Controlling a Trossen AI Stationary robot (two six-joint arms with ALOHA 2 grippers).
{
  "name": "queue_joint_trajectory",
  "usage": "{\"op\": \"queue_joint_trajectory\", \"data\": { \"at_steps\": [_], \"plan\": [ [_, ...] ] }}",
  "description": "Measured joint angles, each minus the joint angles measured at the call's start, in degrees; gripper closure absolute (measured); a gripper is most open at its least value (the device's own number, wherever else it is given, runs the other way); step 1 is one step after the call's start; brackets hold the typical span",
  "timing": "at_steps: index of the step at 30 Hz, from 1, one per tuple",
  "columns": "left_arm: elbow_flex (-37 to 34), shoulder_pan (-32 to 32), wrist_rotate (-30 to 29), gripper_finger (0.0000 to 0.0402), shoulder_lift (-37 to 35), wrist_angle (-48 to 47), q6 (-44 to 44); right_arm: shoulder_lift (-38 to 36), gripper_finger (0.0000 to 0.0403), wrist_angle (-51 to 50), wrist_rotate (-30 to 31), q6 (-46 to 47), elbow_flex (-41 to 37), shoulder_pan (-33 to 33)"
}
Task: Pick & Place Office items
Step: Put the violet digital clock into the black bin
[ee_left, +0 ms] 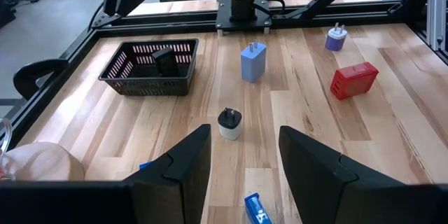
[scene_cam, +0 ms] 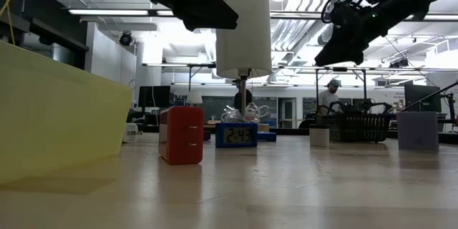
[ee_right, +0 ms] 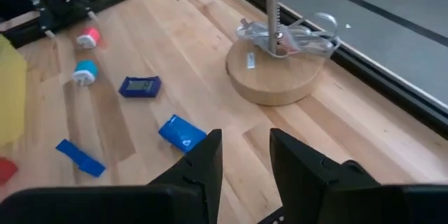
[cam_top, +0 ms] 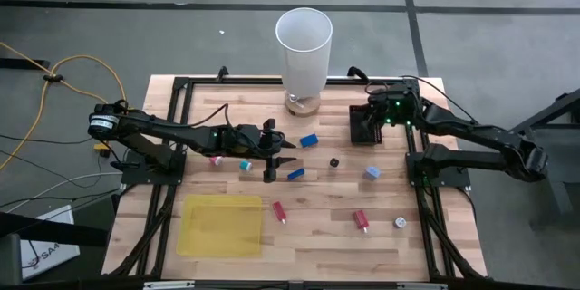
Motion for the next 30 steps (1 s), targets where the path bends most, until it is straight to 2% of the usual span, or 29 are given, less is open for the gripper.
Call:
{"op": "queue_joint_trajectory", "data": {
  "at_steps": [8, 12, 30],
  "plan": [
    [0.0, 0.0, 0.0, 0.024, 0.0, 0.0, 0.0, 0.0, 0.0296, 0.0, -9.7, 0.0, 0.0, 2.2],
    [0.0, 0.0, 0.0, 0.024, 0.0, 0.0, 0.0, 0.0, 0.0296, 0.3, -9.2, -0.3, 0.0, 6.3],
    [0.0, 0.0, 0.0, 0.024, 0.0, -0.4, 0.0, 0.0, 0.0296, 4.5, 8.1, -1.8, 0.0, 31.6]
  ]
}}
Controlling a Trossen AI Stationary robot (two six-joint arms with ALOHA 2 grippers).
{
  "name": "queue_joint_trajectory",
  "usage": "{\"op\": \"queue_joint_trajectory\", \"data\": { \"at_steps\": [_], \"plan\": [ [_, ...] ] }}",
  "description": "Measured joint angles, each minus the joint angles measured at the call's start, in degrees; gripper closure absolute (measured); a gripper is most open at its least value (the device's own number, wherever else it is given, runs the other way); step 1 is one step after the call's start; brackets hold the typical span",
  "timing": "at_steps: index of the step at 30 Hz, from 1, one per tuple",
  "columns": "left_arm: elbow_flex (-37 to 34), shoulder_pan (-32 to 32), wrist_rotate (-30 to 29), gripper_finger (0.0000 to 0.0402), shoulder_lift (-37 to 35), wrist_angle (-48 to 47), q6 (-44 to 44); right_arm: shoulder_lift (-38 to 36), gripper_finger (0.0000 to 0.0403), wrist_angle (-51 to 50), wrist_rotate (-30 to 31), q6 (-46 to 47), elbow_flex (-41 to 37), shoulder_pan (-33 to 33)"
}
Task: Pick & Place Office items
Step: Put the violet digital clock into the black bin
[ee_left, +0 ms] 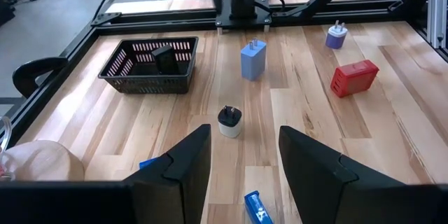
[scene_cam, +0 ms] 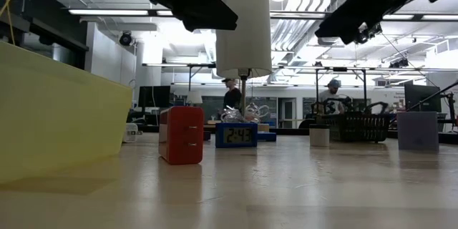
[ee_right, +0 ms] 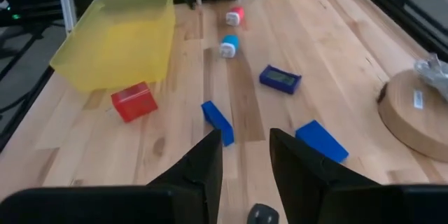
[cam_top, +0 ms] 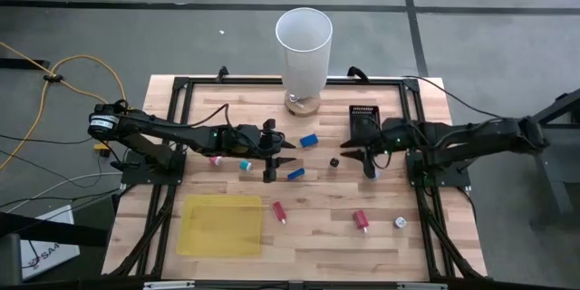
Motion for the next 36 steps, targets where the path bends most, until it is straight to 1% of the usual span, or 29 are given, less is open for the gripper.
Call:
{"op": "queue_joint_trajectory", "data": {
  "at_steps": [5, 7, 12, 36],
  "plan": [
    [0.0, 0.0, 0.0, 0.024, 0.0, 0.0, 0.0, 0.0, 0.0296, 0.5, 5.6, 0.0, 0.0, 4.9],
    [0.0, 0.0, 0.0, 0.024, 0.0, 0.1, 0.0, 0.0, 0.0296, 0.5, 6.7, 0.0, 0.0, 6.0],
    [0.0, 0.0, 0.0, 0.024, 0.0, 0.1, 0.0, 0.0, 0.0296, 0.5, 6.5, 0.0, 0.0, 7.0],
    [0.0, 0.0, 0.0, 0.024, 0.0, 0.1, 0.0, 0.0, 0.0296, 0.2, 6.4, 0.0, 0.0, 6.9]
  ]
}}
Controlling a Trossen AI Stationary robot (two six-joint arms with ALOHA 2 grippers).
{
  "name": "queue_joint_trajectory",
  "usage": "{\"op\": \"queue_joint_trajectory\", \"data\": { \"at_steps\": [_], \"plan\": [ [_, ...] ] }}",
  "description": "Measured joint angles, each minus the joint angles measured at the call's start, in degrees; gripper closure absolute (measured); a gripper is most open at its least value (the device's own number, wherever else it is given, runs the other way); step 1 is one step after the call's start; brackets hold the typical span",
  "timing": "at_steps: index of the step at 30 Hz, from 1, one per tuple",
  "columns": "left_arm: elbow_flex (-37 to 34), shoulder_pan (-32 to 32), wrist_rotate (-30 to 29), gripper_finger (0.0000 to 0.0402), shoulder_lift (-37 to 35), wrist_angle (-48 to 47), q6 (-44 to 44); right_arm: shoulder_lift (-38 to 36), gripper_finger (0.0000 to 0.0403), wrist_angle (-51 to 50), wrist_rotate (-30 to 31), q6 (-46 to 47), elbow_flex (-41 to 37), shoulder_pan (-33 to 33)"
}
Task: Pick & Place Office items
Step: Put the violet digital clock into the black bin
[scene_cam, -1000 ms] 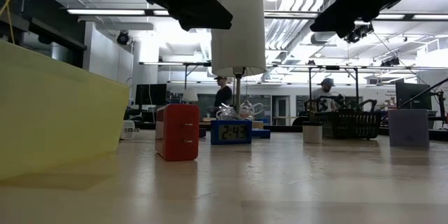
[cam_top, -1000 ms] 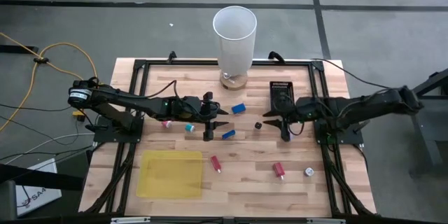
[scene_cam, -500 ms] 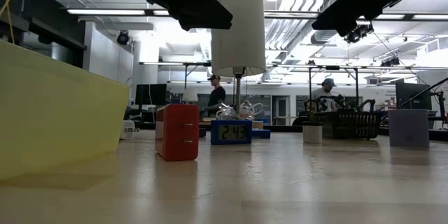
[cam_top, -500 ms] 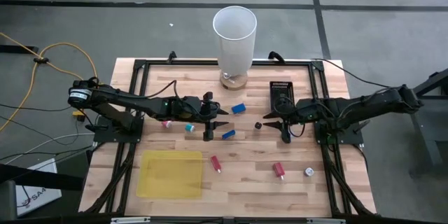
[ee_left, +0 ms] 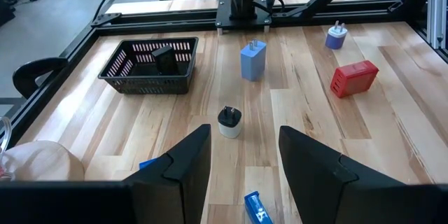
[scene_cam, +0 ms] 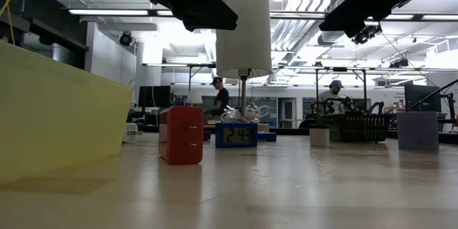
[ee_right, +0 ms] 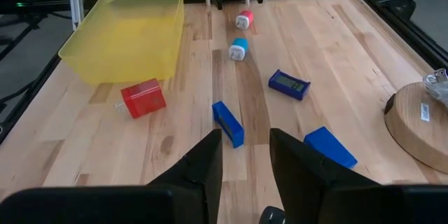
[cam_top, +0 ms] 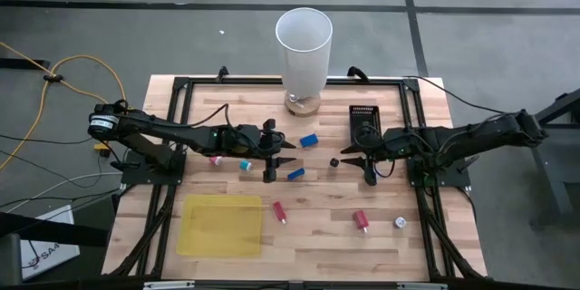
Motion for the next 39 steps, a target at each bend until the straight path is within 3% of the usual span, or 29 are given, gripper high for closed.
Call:
{"op": "queue_joint_trajectory", "data": {
  "at_steps": [20, 39],
  "plan": [
    [0.0, 0.5, -0.8, 0.024, 0.0, 0.0, -4.5, 0.0, 0.0296, 0.0, 0.0, 0.0, 0.0, 0.0],
    [0.0, 12.0, -1.8, 0.024, -3.6, 0.1, -6.3, 0.0, 0.0296, 0.0, 0.0, 0.0, 0.0, 0.0]
  ]
}}
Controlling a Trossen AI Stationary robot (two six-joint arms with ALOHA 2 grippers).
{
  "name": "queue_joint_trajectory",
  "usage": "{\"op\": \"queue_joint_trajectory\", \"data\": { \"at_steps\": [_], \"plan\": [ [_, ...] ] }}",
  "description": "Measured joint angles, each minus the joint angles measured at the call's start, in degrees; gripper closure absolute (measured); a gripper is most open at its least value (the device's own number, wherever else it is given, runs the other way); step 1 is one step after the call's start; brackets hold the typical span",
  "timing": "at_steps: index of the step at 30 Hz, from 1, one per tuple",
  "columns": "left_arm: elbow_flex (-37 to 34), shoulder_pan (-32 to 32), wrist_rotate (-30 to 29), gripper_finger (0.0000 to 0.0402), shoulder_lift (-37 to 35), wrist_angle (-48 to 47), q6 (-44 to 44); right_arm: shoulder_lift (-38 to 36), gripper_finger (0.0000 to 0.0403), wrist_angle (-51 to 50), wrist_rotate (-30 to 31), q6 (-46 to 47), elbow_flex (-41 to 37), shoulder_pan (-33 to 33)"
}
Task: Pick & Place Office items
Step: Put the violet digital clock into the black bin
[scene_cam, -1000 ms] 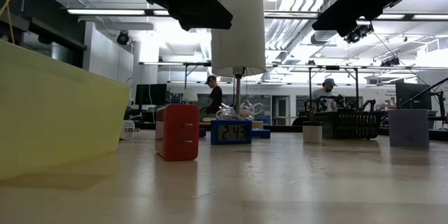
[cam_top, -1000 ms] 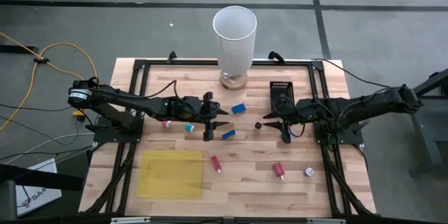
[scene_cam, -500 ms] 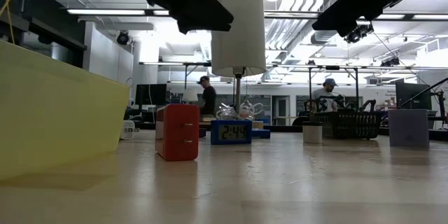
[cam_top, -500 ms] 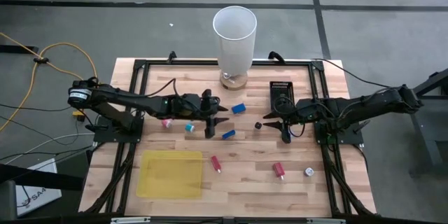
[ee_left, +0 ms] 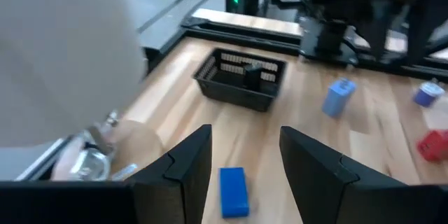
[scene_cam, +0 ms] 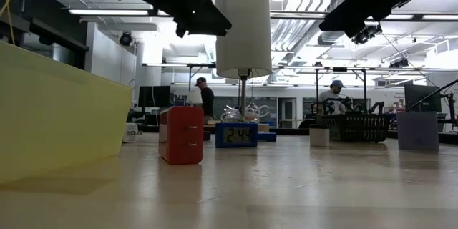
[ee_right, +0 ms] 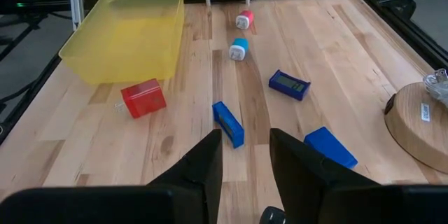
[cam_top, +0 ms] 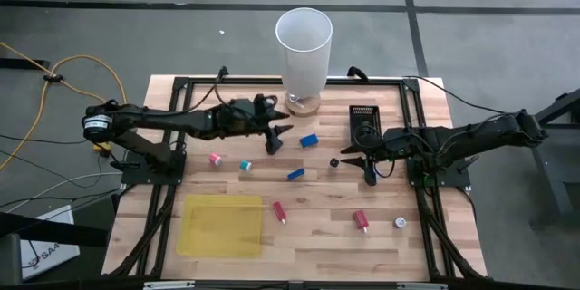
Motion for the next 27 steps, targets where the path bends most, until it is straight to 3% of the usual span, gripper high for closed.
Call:
{"op": "queue_joint_trajectory", "data": {
  "at_steps": [15, 21, 27],
  "plan": [
    [0.0, 9.2, 0.0, 0.024, -1.3, -2.5, -2.7, 0.0, 0.0296, -0.1, 0.0, 0.0, 0.0, 0.0],
    [0.0, 8.7, -0.3, 0.024, -2.3, -4.8, -3.2, 0.0, 0.0296, -0.1, 0.0, 0.0, 0.0, 0.0],
    [0.0, 6.4, -5.8, 0.024, -3.9, -10.6, -7.5, 0.0, 0.0296, -0.1, 0.0, 0.0, 0.0, 0.0]
  ]
}}
